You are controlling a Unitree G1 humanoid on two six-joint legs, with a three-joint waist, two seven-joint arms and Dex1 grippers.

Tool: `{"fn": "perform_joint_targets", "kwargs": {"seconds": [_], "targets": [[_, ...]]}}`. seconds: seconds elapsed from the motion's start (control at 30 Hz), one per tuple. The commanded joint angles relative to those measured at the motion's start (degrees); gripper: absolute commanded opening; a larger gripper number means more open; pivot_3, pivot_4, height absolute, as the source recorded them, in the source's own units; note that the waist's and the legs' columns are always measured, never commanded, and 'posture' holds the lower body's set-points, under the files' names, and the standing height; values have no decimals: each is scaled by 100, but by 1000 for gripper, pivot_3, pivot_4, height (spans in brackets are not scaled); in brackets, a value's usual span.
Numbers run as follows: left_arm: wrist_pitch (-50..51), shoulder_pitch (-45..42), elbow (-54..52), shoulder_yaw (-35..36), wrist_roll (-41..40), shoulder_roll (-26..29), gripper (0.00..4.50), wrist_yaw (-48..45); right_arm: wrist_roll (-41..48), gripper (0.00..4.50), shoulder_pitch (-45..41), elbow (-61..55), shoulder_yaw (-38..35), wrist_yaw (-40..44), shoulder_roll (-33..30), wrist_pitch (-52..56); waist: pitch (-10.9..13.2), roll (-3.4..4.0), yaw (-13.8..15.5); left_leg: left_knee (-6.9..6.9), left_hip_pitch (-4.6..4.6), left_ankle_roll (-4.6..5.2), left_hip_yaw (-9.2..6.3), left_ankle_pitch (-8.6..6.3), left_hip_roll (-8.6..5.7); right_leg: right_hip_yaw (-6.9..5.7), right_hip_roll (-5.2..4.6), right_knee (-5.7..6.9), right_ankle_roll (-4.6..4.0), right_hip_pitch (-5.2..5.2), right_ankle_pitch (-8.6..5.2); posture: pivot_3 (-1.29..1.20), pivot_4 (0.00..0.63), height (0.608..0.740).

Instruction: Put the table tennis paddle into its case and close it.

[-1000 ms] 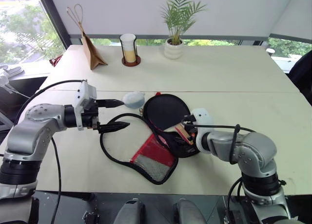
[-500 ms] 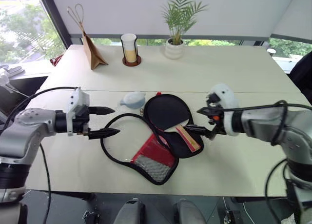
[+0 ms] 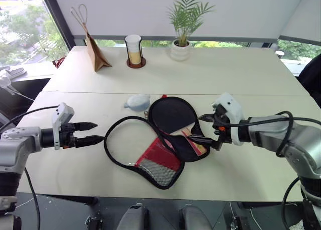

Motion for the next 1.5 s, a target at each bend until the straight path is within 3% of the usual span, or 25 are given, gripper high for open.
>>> {"fn": "perform_joint_targets", "kwargs": {"seconds": [0.03,0.23,0.5,0.63,0.8,1.17,1.27,1.47,1.5], "targets": [[542,103,-103,216,-370,-200,4500,114,-111,4466,-5,-56,-34,12,60,-159,0,0,-3,-1,0,-1,0,0,0,0,0,0,0,-1,0,0,150,740],[787,122,-3,63,-286,-552,4500,282,-205,4466,-9,-26,-9,25,144,-197,0,0,4,0,0,-2,0,1,0,0,0,0,0,0,0,0,150,740],[1024,274,-31,-113,-276,-617,4500,149,-273,4466,46,-70,-40,0,205,-178,0,0,0,0,0,-15,0,8,0,1,-1,0,0,0,0,0,150,740],[1032,306,23,-38,-254,-594,2697,155,-271,4500,82,-97,-69,-48,242,-157,0,0,1,0,0,-20,0,11,0,3,-2,-1,0,0,0,0,150,740],[1010,296,255,13,-223,-524,16,105,-283,4500,117,-98,-37,-115,290,-162,0,0,2,0,0,-19,0,11,0,3,-2,-1,0,0,0,0,150,740],[1514,360,-218,474,-763,-440,16,135,-325,4500,123,-106,-18,-161,350,-137,0,0,1,-1,0,-19,0,10,0,4,-3,-4,0,1,0,0,150,740],[1294,184,66,711,-601,-409,831,400,-346,4500,126,-110,-9,-156,368,-136,0,0,4,-2,0,-19,0,11,0,4,-2,-4,0,0,0,0,150,740],[934,-66,333,694,-340,-480,3777,715,-376,4500,119,-110,61,-149,429,-157,0,-1,0,-2,0,-21,1,12,0,3,-2,-6,0,0,0,0,150,740],[913,-90,343,646,-313,-523,3777,745,-386,4500,110,-101,69,-146,438,-163,0,-1,1,-2,0,-21,1,12,0,3,-2,-6,0,0,0,0,150,740]]}}
